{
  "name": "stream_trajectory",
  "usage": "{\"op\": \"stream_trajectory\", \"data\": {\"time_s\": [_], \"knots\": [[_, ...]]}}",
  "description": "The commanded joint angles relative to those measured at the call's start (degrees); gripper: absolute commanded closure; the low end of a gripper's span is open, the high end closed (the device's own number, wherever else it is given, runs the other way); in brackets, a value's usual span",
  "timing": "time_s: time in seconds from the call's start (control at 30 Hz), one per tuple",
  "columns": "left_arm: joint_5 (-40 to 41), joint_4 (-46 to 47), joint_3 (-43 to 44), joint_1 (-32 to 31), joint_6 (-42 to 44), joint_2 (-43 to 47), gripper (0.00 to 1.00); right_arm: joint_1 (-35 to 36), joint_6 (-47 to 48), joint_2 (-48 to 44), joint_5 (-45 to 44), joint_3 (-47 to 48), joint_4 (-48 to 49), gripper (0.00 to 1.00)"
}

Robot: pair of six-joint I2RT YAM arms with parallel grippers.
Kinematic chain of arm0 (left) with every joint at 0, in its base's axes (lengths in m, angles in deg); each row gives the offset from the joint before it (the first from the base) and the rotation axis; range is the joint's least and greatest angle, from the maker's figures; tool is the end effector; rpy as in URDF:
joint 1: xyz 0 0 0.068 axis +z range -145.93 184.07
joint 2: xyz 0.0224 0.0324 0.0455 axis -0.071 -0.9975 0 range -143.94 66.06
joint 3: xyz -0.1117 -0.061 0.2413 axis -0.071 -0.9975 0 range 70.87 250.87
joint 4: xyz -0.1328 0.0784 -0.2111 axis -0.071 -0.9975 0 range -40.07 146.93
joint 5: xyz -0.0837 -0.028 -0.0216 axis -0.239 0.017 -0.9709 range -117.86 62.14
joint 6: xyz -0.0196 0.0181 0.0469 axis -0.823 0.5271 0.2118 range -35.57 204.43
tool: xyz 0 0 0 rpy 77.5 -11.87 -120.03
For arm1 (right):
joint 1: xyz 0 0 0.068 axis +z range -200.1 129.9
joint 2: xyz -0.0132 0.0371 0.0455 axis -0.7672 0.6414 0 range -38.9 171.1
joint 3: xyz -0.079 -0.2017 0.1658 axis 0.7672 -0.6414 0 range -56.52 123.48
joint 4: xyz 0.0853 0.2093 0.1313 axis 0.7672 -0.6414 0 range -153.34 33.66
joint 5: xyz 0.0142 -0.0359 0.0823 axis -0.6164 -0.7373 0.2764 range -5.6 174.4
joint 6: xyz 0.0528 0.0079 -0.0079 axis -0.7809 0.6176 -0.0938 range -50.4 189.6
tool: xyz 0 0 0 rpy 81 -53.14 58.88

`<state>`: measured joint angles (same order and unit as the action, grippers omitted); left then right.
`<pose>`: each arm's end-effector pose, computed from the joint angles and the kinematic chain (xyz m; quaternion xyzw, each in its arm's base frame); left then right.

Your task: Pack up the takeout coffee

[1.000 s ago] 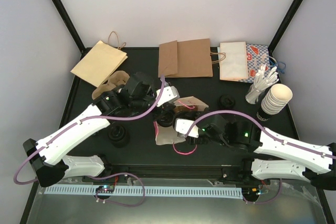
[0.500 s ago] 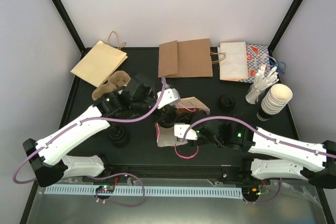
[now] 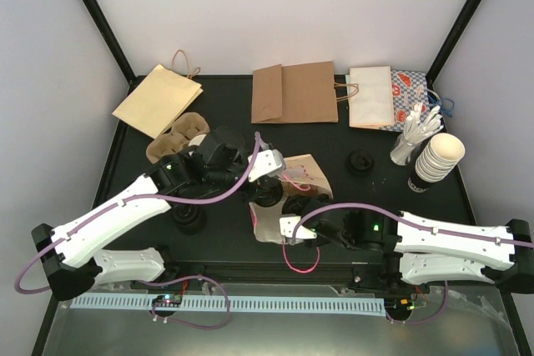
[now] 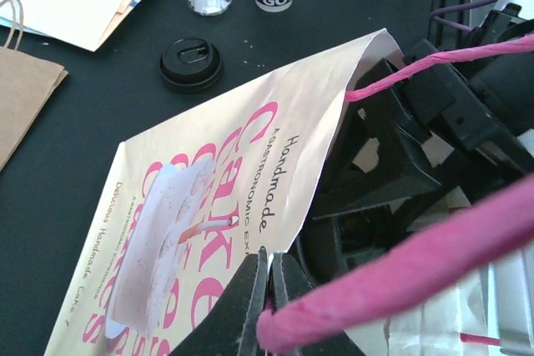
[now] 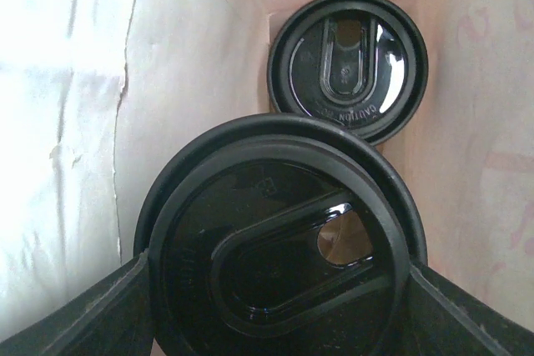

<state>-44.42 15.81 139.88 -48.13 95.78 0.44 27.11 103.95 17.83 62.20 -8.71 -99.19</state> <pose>0.1376 -0.1939 0.3621 0.5217 0.7218 -0.2733 0.3634 0.0557 0.1848 0.2714 -0.7313 0.5735 -0.0519 0.3655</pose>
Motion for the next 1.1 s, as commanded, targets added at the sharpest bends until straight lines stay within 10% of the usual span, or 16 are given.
{"op": "stream_trajectory", "data": {"time_s": [0.0, 0.53, 0.83, 1.07], "knots": [[-0.1, 1.4, -0.7, -1.3, -2.0, 1.2, 0.96, 0.4, -1.3, -0.5, -5.2, -0.4, 0.5, 0.47], [1.5, 4.4, 3.6, 0.7, -14.8, 8.6, 0.08, 0.5, -2.3, -2.9, -9.2, -4.3, 5.2, 0.47], [-5.8, -3.6, 8.3, 22.8, -26.3, -2.2, 0.01, 0.5, -0.7, -3.9, -9.8, -7.4, 10.7, 0.48], [-8.5, -2.1, 13.9, 27.2, -21.2, -20.3, 0.10, 0.4, -0.1, -3.5, -9.6, -8.1, 12.7, 0.48]]}}
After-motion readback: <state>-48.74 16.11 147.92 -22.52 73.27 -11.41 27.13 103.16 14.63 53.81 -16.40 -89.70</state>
